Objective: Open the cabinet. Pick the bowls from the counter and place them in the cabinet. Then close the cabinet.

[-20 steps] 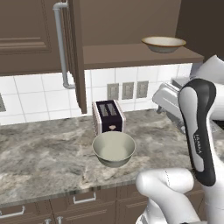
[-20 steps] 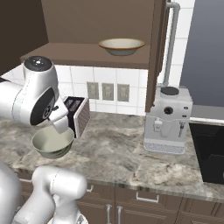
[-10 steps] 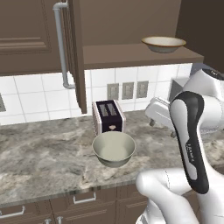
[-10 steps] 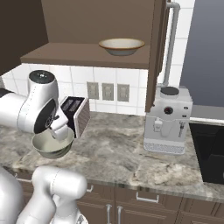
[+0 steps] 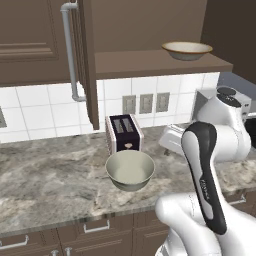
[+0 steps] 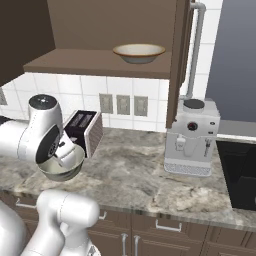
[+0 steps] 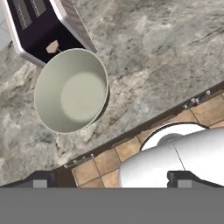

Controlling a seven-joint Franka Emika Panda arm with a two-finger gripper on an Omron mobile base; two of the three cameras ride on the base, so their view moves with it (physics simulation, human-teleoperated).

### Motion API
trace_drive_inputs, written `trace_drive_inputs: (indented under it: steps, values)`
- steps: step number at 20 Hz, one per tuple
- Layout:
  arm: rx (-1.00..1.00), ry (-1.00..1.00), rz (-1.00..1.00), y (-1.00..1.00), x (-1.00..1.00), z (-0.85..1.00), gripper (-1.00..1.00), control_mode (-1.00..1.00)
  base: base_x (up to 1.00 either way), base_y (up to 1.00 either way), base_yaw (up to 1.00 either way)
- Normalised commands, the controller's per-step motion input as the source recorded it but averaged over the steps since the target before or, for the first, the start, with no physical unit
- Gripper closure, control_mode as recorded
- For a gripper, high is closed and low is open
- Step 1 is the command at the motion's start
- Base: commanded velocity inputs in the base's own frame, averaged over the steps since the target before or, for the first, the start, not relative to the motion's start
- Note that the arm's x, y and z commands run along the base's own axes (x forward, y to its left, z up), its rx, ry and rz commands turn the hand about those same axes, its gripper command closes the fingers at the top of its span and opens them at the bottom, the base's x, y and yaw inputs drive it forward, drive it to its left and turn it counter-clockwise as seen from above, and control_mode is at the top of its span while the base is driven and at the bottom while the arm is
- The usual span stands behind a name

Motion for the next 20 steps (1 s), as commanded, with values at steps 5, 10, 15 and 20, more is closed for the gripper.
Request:
trace_drive_inputs:
  steps: [5,10,15,20]
  values:
    - [-0.03,0.01,0.02,0.08,0.07,-0.30,-1.00,-1.00,0.00,0.00,0.00]
    - [-0.02,0.01,0.03,0.01,0.15,-0.26,-1.00,-1.00,0.00,0.00,0.00]
    - [0.00,0.00,0.03,0.01,0.24,-0.22,-1.00,-1.00,0.00,0.00,0.00]
    - [0.00,0.01,0.03,0.01,0.28,-0.16,-1.00,-1.00,0.00,0.00,0.00]
